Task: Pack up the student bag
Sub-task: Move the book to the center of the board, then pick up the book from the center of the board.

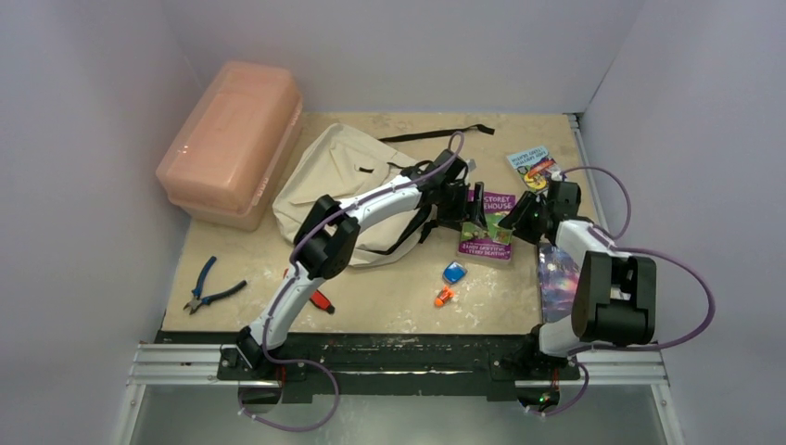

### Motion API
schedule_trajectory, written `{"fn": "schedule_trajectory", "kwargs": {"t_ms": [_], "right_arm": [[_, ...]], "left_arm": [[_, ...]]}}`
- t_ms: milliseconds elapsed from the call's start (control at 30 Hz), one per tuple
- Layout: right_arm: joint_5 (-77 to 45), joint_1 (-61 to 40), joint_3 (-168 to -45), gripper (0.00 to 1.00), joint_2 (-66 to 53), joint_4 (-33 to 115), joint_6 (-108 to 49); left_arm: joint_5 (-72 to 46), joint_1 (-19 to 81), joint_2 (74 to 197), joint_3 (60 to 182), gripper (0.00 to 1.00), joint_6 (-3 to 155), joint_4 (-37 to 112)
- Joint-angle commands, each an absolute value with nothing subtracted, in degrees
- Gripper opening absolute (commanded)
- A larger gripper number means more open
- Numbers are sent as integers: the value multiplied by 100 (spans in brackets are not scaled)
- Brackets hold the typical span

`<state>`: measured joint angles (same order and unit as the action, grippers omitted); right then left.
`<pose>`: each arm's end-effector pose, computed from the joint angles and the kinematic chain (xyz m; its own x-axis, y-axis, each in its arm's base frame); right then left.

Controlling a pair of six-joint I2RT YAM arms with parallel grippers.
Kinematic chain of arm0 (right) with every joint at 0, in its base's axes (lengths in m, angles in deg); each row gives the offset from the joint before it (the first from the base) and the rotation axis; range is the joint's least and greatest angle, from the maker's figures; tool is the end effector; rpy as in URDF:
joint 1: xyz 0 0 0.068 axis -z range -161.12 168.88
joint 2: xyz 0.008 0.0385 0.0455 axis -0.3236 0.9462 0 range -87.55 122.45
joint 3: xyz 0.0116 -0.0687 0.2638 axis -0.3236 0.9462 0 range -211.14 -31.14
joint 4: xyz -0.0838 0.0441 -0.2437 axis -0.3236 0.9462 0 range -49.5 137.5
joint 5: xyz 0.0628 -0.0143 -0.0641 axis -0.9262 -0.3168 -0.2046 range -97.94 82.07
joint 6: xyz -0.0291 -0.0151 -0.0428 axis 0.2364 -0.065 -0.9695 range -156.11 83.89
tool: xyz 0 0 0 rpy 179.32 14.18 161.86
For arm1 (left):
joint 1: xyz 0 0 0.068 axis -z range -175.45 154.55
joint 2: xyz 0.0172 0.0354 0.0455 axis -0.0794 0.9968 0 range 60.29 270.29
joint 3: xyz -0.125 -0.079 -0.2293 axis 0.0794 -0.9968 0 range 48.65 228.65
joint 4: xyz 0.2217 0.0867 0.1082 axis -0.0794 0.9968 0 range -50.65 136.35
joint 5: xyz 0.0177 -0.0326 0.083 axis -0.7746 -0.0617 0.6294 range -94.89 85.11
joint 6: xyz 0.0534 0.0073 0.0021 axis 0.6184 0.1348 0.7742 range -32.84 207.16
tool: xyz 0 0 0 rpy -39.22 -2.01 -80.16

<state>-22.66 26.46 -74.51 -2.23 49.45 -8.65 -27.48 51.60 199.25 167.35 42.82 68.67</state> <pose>0.2878 -0.0291 0.1734 -0.6970 0.5427 -0.4686 0.3270 0.8222 0.4659 0.3573 -0.4039 0.1769 -0.9619 0.0861 -0.2593 0.2421 0.7090 -0.6624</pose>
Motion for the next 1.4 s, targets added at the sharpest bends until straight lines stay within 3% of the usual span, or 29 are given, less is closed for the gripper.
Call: {"fn": "schedule_trajectory", "kwargs": {"t_ms": [0, 233, 433, 633, 933, 1233, 1367], "right_arm": [[-3126, 2627, -7234, 49, -801, 4772, -665], [-3923, 2626, -6872, 40, -975, 4213, -200], [-4246, 2627, -6539, 26, -799, 3561, 130], [-3910, 2626, -6706, 0, -970, 3930, -19], [-3470, 2630, -7512, 0, -1600, 5022, -280], [-4684, 2627, -8359, 0, -1877, 5125, -148], [-5410, 2622, -8511, 0, -1920, 4791, 210]], "left_arm": [[-2874, 5132, 19891, 16772, 76, 4201, 6637], [-2992, 5135, 20055, 16774, 75, 4021, 6513], [-3053, 5132, 20056, 16693, 74, 3969, 6469], [-3056, 5103, 19910, 16691, 73, 4059, 6597], [-3874, 4614, 18783, 16438, 77, 4120, 6801], [-4884, 3758, 16650, 14849, 80, 4196, 6216], [-5303, 3271, 15768, 13715, 82, 3536, 5202]]}}
